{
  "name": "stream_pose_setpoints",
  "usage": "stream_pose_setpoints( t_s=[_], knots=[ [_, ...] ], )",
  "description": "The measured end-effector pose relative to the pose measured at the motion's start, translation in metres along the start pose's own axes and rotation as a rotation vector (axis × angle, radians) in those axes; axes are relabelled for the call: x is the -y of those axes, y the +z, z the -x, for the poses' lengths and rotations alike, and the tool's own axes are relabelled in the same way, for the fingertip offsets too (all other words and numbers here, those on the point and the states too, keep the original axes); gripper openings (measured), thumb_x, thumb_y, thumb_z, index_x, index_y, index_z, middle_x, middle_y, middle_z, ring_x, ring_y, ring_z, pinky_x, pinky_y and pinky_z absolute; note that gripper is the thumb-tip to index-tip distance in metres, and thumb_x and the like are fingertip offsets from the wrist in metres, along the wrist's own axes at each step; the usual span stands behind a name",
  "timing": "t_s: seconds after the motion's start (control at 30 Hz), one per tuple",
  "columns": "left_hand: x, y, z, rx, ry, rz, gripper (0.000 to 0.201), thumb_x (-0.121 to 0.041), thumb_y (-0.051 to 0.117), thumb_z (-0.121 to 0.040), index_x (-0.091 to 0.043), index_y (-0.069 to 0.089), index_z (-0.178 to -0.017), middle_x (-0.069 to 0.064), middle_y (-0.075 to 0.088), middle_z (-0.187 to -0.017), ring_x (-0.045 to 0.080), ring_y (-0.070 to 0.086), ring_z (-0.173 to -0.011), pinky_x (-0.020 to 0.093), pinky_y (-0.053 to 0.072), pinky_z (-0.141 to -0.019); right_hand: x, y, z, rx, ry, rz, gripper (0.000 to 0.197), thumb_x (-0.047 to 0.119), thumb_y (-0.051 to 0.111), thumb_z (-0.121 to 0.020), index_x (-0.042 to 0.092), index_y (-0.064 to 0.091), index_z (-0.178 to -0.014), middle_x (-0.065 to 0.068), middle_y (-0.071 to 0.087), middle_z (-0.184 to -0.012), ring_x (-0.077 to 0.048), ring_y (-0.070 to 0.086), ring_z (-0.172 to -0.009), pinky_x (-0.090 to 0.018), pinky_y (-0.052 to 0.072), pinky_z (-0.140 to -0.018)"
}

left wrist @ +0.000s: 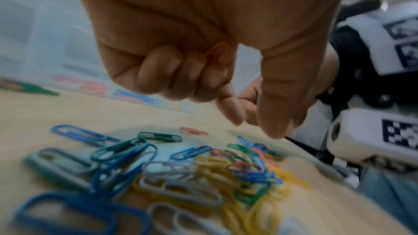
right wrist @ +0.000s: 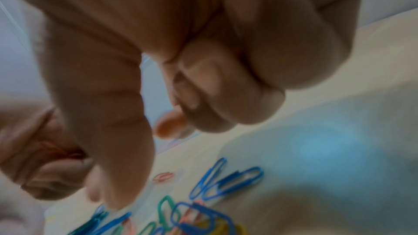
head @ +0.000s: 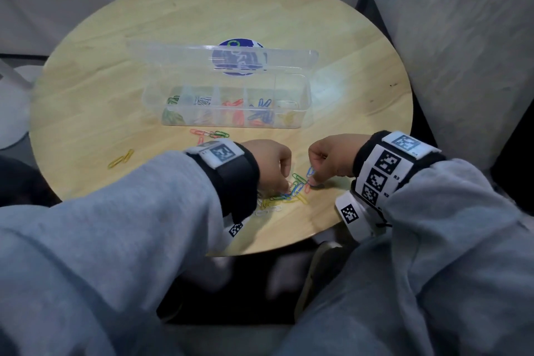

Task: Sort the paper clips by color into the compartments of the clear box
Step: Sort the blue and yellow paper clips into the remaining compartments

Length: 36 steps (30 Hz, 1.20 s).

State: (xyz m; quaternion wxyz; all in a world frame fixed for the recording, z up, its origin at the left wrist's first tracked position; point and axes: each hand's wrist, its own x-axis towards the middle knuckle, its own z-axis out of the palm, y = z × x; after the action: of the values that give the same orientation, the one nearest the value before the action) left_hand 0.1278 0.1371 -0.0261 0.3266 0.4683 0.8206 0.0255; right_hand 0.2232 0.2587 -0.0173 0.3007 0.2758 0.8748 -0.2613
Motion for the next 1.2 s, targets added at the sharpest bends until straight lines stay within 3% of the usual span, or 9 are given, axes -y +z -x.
stream_pose_setpoints(
  t_s=[0.13, 0.27, 0.4, 0.5, 0.63, 0.73, 0.9, 1.03, 1.2],
  knots=[
    [-0.008, 0.007, -0.005, 0.015, -0.003, -0.16, 0.041, -0.038, 0.073, -0.074, -0.021, 0.057, -0.108, -0.003, 0.053, -0.094, 0.018, 0.049, -0.087, 0.028, 0.036, -0.069, 0.002, 0.005, -0.001, -0.029, 0.012, 0.06, 0.027, 0.023, 0.073, -0.076, 0.022, 0.047, -0.068, 0.008, 0.048, -0.065, -0.012, 0.045, -0.063, -0.027, 0.037, -0.062],
    [-0.009, 0.008, -0.008, 0.007, -0.013, -0.226, 0.029, -0.03, 0.068, -0.079, -0.019, 0.057, -0.104, 0.001, 0.057, -0.096, 0.021, 0.051, -0.087, 0.028, 0.036, -0.068, 0.007, 0.019, -0.002, -0.105, 0.01, 0.192, 0.022, 0.026, 0.071, -0.076, 0.024, 0.05, -0.081, 0.008, 0.046, -0.066, -0.017, 0.049, -0.074, -0.026, 0.039, -0.067],
    [-0.004, 0.004, -0.008, -0.008, -0.02, -0.224, 0.011, -0.019, 0.064, -0.08, -0.023, 0.059, -0.089, 0.001, 0.064, -0.102, 0.021, 0.054, -0.088, 0.026, 0.037, -0.067, 0.008, 0.019, -0.013, -0.112, -0.007, 0.189, 0.025, 0.027, 0.072, -0.076, 0.023, 0.048, -0.073, 0.008, 0.049, -0.066, -0.016, 0.049, -0.068, -0.023, 0.035, -0.055],
    [0.002, 0.001, -0.008, -0.018, -0.039, -0.237, 0.013, -0.012, 0.06, -0.081, -0.023, 0.054, -0.085, -0.002, 0.055, -0.091, 0.017, 0.048, -0.082, 0.024, 0.034, -0.057, 0.01, 0.013, -0.02, -0.098, -0.029, 0.153, 0.029, 0.024, 0.071, -0.078, 0.022, 0.046, -0.065, 0.008, 0.05, -0.061, -0.015, 0.049, -0.065, -0.021, 0.034, -0.052],
    [0.007, -0.001, -0.012, -0.039, -0.057, -0.214, 0.016, -0.011, 0.06, -0.078, -0.023, 0.053, -0.085, -0.006, 0.05, -0.079, 0.018, 0.048, -0.08, 0.023, 0.028, -0.048, 0.01, 0.01, -0.026, -0.131, -0.023, 0.163, 0.022, 0.022, 0.066, -0.083, 0.021, 0.049, -0.069, 0.007, 0.048, -0.065, -0.018, 0.051, -0.077, -0.02, 0.033, -0.052],
    [0.007, -0.001, -0.012, -0.049, -0.055, -0.201, 0.013, -0.017, 0.063, -0.078, -0.024, 0.054, -0.083, -0.008, 0.044, -0.068, 0.017, 0.048, -0.078, 0.022, 0.027, -0.048, 0.01, 0.009, -0.028, -0.146, -0.001, 0.177, 0.013, 0.021, 0.065, -0.084, 0.018, 0.054, -0.081, 0.005, 0.048, -0.068, -0.018, 0.052, -0.081, -0.023, 0.035, -0.054],
    [0.006, 0.001, -0.015, -0.013, -0.034, -0.203, 0.014, -0.023, 0.067, -0.079, -0.024, 0.054, -0.073, -0.009, 0.047, -0.065, 0.016, 0.049, -0.076, 0.021, 0.029, -0.048, 0.011, 0.009, -0.03, -0.136, -0.018, 0.192, 0.007, 0.016, 0.064, -0.083, 0.018, 0.058, -0.081, 0.001, 0.057, -0.076, -0.018, 0.053, -0.077, -0.021, 0.036, -0.054],
    [0.01, 0.0, -0.014, 0.004, -0.044, -0.18, 0.024, -0.021, 0.065, -0.08, -0.023, 0.048, -0.063, -0.009, 0.048, -0.063, 0.015, 0.049, -0.072, 0.021, 0.03, -0.048, 0.007, 0.007, -0.026, -0.186, -0.051, 0.142, 0.015, 0.018, 0.066, -0.081, 0.02, 0.052, -0.079, 0.007, 0.047, -0.064, -0.015, 0.048, -0.061, -0.021, 0.034, -0.049],
    [0.023, -0.008, -0.011, 0.034, -0.071, 0.178, 0.011, -0.013, 0.063, -0.077, -0.02, 0.058, -0.07, -0.007, 0.057, -0.063, 0.011, 0.05, -0.06, 0.02, 0.041, -0.056, 0.007, 0.008, -0.027, -0.133, -0.056, 0.126, 0.026, 0.014, 0.068, -0.077, 0.025, 0.049, -0.065, 0.007, 0.049, -0.059, -0.014, 0.049, -0.056, -0.023, 0.038, -0.052]
  ],
)
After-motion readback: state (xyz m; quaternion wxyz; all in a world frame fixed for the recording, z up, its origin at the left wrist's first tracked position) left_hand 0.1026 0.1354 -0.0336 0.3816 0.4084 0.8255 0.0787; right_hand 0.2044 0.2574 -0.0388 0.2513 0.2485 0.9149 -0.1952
